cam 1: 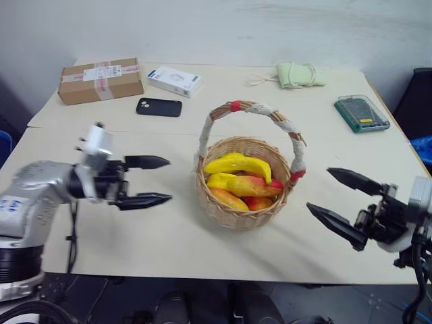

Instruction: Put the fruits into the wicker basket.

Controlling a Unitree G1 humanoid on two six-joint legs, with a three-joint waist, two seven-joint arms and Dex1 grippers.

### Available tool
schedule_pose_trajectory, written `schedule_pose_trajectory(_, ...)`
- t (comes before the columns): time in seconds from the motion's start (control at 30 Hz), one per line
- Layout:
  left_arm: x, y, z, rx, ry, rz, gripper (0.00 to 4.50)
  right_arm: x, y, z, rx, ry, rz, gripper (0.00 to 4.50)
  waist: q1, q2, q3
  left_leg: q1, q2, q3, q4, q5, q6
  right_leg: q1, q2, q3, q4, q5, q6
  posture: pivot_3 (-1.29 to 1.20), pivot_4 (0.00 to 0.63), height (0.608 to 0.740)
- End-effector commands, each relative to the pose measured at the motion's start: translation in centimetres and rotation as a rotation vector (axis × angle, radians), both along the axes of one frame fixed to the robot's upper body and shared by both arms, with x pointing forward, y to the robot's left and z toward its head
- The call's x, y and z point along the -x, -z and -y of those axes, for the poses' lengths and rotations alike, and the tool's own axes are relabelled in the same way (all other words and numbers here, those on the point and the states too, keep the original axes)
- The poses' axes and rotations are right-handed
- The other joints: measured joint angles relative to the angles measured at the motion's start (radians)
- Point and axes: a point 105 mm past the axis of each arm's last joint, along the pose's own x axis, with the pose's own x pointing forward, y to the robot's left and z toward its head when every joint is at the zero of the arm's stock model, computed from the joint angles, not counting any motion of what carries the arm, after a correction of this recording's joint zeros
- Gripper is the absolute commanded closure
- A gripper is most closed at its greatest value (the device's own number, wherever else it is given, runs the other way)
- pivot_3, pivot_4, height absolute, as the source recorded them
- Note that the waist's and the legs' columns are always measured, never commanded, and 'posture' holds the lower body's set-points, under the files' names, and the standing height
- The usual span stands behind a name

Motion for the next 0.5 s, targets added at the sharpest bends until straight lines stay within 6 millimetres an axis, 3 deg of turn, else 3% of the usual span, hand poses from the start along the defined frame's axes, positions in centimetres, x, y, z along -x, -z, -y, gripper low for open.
schedule_pose_trajectory(0.03,0.4,0.4,-1.8,-0.021,0.019,0.018,0.01,-2.1,0.9,-0.1,-0.015,-0.032,-0.049,0.00,0.005,0.001,0.001,-0.001,-0.001,0.000,0.000,0.000,0.000,0.000,-0.001,-0.001,-0.001,0.000,0.000,0.00,0.150,0.740)
schedule_pose_trajectory(0.23,1.2,0.5,-0.3,0.014,0.085,0.059,0.01,-4.8,1.6,-1.4,-0.020,-0.104,-0.028,0.00,0.003,0.002,0.001,-0.008,-0.004,0.002,0.000,-0.001,0.001,-0.006,-0.007,-0.003,-0.003,0.000,0.001,0.00,0.150,0.740)
schedule_pose_trajectory(0.37,1.9,-0.3,1.1,0.045,0.142,0.063,0.00,-5.6,1.4,-2.1,-0.040,-0.146,-0.004,0.89,0.002,0.002,0.001,-0.020,-0.004,0.002,0.005,-0.001,0.002,-0.017,-0.007,-0.002,0.000,0.001,0.003,0.00,0.150,0.740)
schedule_pose_trajectory(0.5,2.4,-0.5,1.8,0.045,0.175,0.051,0.00,-5.7,1.1,-2.4,-0.050,-0.164,0.011,2.33,0.001,0.003,0.002,-0.018,-0.003,0.003,0.005,0.000,0.001,-0.017,-0.006,-0.002,0.000,0.001,0.003,0.00,0.150,0.740)
